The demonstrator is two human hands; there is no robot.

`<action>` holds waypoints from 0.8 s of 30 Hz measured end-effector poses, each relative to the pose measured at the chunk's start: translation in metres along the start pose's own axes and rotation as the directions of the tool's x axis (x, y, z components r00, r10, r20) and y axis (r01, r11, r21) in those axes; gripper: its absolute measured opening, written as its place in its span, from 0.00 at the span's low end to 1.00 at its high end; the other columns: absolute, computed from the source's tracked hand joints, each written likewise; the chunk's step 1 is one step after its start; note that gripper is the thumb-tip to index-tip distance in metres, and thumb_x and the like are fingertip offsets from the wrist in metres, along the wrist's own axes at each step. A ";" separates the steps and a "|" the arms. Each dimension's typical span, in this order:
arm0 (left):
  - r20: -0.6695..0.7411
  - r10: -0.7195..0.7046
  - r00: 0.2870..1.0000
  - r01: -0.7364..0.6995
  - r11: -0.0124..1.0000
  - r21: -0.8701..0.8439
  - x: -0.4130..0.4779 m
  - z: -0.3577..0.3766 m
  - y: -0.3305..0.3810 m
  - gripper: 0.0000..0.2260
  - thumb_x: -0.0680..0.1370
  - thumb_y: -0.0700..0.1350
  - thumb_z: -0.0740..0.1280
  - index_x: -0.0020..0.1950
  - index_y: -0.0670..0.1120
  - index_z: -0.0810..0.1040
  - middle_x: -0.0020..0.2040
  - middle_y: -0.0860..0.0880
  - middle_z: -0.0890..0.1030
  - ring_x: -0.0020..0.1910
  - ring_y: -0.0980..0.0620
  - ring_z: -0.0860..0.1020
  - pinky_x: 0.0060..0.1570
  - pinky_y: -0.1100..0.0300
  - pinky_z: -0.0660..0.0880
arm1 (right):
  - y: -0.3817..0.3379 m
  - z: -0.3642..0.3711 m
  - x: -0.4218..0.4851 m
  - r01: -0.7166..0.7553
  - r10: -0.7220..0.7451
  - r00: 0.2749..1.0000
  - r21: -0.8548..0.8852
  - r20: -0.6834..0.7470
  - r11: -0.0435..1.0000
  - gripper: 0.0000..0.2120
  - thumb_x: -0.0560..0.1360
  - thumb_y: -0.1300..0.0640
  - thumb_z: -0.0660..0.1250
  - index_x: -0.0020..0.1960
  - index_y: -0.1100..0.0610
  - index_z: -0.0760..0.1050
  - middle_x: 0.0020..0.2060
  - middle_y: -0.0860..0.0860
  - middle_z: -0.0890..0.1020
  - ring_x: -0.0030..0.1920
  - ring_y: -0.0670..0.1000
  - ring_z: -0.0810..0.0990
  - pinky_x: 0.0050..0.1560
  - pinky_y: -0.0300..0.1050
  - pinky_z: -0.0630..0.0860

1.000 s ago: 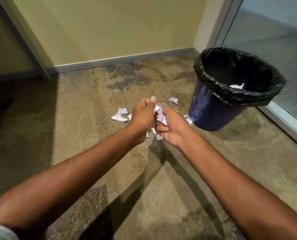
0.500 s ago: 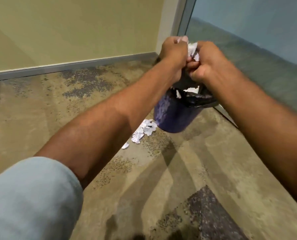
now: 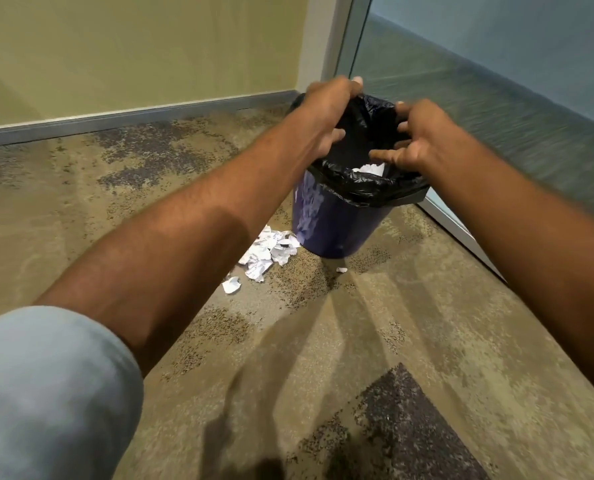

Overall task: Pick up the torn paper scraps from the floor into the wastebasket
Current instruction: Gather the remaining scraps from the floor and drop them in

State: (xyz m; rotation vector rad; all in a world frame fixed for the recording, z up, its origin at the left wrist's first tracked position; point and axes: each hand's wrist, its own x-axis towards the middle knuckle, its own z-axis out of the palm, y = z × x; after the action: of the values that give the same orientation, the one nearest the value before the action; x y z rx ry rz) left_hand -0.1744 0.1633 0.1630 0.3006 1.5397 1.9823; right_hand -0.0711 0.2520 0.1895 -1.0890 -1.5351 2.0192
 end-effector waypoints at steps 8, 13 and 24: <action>-0.117 0.220 0.968 -0.217 0.975 0.035 -0.056 -0.090 0.006 0.14 0.86 0.49 0.65 0.62 0.39 0.80 0.39 0.47 0.81 0.34 0.51 0.80 0.37 0.59 0.79 | 0.034 -0.007 -0.042 0.260 -0.229 0.923 -0.063 0.309 0.963 0.05 0.81 0.61 0.72 0.55 0.62 0.80 0.37 0.53 0.83 0.34 0.47 0.81 0.34 0.38 0.78; -0.198 0.144 0.970 -0.099 0.970 0.222 -0.084 -0.178 -0.023 0.12 0.86 0.49 0.64 0.61 0.42 0.81 0.37 0.50 0.81 0.31 0.54 0.77 0.29 0.62 0.74 | 0.113 -0.035 -0.069 0.268 0.104 0.769 -0.467 0.631 0.843 0.11 0.78 0.64 0.75 0.59 0.66 0.82 0.45 0.62 0.87 0.40 0.53 0.85 0.40 0.41 0.84; -0.389 -0.065 0.919 0.298 0.760 0.577 -0.153 -0.355 -0.095 0.04 0.83 0.38 0.69 0.49 0.43 0.78 0.43 0.40 0.82 0.28 0.53 0.81 0.28 0.62 0.79 | 0.261 -0.073 0.028 0.387 -0.061 0.921 -0.921 0.384 0.053 0.19 0.73 0.67 0.64 0.62 0.54 0.80 0.57 0.61 0.84 0.57 0.64 0.82 0.56 0.54 0.79</action>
State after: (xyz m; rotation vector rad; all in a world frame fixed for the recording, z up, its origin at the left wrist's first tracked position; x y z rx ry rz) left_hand -0.2075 -0.1967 -0.0044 0.0457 2.3532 1.3505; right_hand 0.0063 0.2317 -0.0710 -0.7651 -3.1610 0.5477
